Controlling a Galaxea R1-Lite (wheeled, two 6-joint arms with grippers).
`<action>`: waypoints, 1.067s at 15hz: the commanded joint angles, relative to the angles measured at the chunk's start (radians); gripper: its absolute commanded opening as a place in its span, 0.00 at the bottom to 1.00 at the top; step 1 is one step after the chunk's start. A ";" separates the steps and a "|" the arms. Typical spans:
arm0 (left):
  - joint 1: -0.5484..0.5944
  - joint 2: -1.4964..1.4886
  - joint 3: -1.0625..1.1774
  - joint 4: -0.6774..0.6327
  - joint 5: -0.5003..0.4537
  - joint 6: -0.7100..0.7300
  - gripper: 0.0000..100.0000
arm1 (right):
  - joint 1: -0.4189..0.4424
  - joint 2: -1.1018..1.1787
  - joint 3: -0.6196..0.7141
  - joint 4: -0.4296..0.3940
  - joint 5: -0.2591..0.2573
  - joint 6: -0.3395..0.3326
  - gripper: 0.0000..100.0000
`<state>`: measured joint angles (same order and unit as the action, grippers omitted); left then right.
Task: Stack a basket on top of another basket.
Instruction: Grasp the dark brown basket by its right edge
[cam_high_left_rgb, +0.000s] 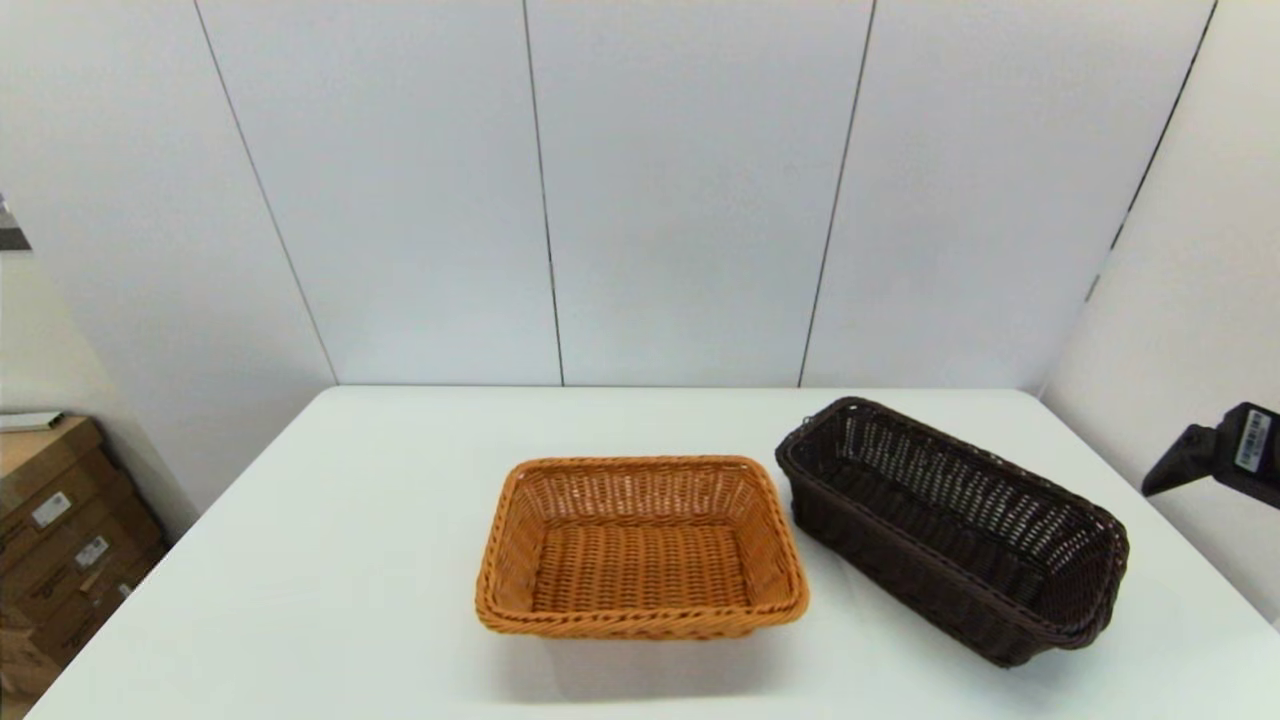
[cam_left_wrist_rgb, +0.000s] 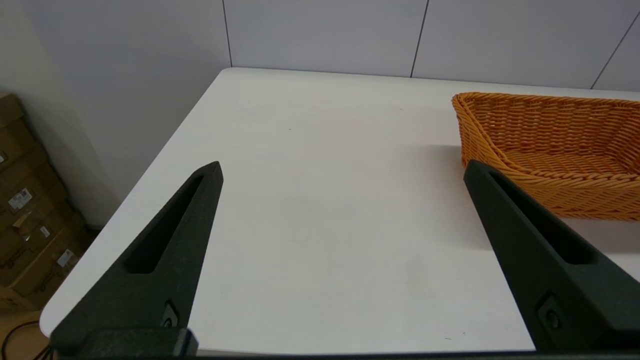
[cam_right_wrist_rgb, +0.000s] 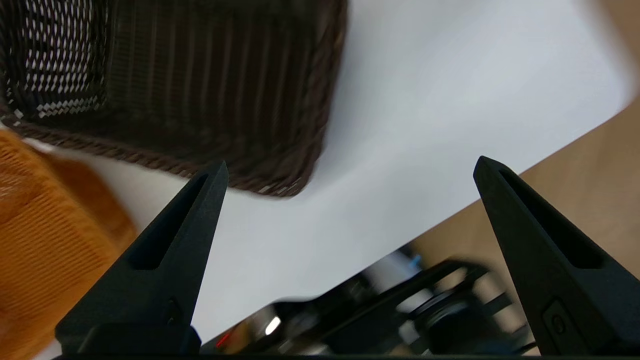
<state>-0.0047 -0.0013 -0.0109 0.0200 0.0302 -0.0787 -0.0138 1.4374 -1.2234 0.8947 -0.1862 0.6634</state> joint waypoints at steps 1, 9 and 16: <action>0.000 0.000 0.000 0.000 0.000 -0.001 1.00 | 0.015 0.118 0.058 0.009 0.089 0.140 1.00; 0.000 0.000 0.000 0.000 0.000 -0.001 1.00 | -0.025 0.308 0.170 -0.146 0.183 0.177 1.00; 0.000 0.000 0.000 0.000 0.000 -0.001 1.00 | -0.097 0.426 0.202 -0.326 0.258 0.160 1.00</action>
<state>-0.0047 -0.0013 -0.0109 0.0200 0.0298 -0.0787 -0.0902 1.8294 -1.0300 0.5791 0.0513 0.8253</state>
